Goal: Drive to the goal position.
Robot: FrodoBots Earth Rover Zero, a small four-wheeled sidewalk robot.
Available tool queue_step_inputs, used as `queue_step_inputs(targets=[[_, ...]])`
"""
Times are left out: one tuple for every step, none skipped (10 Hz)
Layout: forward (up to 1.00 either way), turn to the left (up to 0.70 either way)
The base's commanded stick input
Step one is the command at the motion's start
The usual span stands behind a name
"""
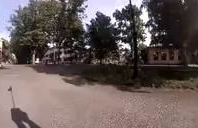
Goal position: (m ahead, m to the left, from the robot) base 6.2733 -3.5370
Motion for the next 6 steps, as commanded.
queue_step_inputs(targets=[[0.44, 0.27], [0.44, 0.27], [0.44, 0.27], [0.44, 0.27], [0.44, 0.27], [0.44, 0.27]])
